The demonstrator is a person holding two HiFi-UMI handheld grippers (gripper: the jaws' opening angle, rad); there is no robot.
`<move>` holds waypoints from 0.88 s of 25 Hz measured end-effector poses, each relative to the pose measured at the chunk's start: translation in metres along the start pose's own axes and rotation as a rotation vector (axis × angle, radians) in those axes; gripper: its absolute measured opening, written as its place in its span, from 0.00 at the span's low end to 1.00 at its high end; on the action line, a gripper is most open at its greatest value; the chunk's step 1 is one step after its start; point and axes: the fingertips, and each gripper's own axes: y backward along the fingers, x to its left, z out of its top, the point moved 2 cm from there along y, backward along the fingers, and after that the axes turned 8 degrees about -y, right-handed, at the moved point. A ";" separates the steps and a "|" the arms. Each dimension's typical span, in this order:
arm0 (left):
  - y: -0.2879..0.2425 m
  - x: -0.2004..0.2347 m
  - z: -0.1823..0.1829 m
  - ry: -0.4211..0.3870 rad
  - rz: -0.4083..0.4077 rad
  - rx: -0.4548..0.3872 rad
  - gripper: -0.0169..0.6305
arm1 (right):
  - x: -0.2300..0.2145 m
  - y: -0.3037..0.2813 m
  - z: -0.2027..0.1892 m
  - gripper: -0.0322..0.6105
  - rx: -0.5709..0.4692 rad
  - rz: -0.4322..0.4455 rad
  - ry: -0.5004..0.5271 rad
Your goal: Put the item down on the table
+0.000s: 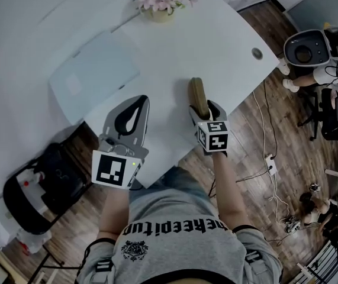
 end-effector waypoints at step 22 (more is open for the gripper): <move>0.001 -0.023 0.015 -0.023 -0.094 -0.040 0.05 | 0.025 0.065 0.038 0.05 -0.205 0.013 0.007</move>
